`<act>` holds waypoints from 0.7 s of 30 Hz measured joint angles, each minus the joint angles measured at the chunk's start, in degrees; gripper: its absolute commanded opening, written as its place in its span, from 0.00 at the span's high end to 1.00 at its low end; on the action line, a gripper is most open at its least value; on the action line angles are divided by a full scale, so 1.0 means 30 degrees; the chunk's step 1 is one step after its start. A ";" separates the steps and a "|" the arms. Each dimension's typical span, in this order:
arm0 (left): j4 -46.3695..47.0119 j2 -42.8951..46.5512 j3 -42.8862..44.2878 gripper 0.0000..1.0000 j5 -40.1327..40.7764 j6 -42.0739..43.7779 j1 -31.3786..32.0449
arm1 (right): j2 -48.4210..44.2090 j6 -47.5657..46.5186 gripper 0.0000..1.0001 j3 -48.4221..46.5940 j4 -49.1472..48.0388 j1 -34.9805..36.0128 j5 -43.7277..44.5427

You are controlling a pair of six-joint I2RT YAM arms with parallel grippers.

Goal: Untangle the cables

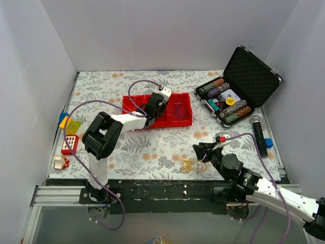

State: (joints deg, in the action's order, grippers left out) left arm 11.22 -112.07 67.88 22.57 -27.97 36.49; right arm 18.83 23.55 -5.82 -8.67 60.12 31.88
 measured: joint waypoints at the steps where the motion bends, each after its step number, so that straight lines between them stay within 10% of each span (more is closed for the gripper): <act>1: -0.0022 0.0022 0.0029 0.38 -0.0240 0.0131 0.0000 | 0.0095 -0.0066 0.53 0.0000 0.0000 0.0000 0.0036; 7: -0.1297 0.1188 -0.0007 0.02 -0.2171 0.0678 -0.0036 | 0.0401 -0.0488 0.53 -0.0015 -0.0015 0.0007 0.0255; 21: -0.2732 1.1999 -0.3971 0.02 -0.9828 0.2011 0.0342 | 0.0801 -0.1217 0.54 -0.0845 0.0219 0.0000 0.0539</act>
State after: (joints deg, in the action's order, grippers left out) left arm 3.03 -76.07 55.96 -6.92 -21.93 37.52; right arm 21.23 19.90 -8.36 -8.01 60.12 33.50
